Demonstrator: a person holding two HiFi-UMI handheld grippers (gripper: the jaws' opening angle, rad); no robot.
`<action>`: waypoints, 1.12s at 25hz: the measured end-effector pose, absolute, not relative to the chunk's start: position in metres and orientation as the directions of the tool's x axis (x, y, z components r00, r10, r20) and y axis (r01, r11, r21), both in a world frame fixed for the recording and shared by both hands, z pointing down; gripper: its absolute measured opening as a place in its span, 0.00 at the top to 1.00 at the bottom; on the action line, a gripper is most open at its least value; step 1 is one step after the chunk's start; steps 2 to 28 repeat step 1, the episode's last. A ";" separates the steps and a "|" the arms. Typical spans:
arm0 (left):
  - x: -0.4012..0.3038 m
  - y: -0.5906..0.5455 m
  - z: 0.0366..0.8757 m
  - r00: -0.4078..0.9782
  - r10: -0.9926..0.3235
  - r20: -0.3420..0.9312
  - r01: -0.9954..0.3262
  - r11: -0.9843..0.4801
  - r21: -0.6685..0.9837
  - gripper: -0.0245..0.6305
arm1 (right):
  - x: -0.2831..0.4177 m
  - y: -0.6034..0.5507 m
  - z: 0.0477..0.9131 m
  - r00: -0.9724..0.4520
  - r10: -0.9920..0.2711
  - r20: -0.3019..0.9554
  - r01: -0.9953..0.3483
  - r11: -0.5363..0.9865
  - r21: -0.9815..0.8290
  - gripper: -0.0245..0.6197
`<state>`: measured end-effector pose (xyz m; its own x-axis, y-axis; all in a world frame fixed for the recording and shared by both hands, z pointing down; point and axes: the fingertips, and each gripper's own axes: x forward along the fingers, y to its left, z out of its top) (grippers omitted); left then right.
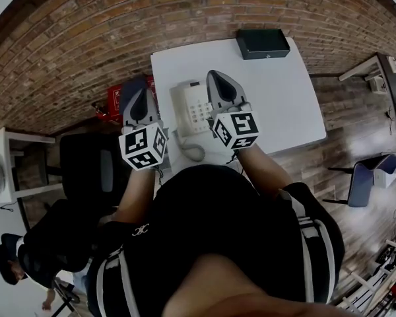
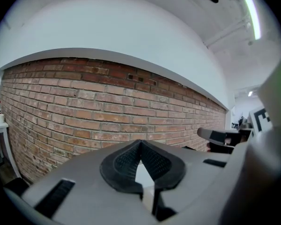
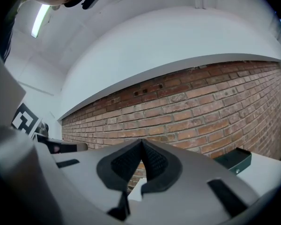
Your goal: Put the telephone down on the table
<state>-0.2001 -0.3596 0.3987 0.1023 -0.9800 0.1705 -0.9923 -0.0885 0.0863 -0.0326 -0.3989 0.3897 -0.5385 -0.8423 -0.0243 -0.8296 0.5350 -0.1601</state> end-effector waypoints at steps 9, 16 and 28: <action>-0.200 -0.359 0.397 0.102 -0.981 0.167 -0.992 -0.089 0.086 0.96 | -0.034 -0.399 0.389 -0.542 -0.840 -0.023 -0.829 0.539 -0.152 0.96; -0.200 -0.359 0.397 0.102 -0.981 0.167 -0.992 -0.089 0.086 0.96 | -0.034 -0.399 0.389 -0.542 -0.840 -0.023 -0.829 0.539 -0.152 0.96; -0.200 -0.359 0.397 0.102 -0.981 0.167 -0.992 -0.089 0.086 0.96 | -0.034 -0.399 0.389 -0.542 -0.840 -0.023 -0.829 0.539 -0.152 0.96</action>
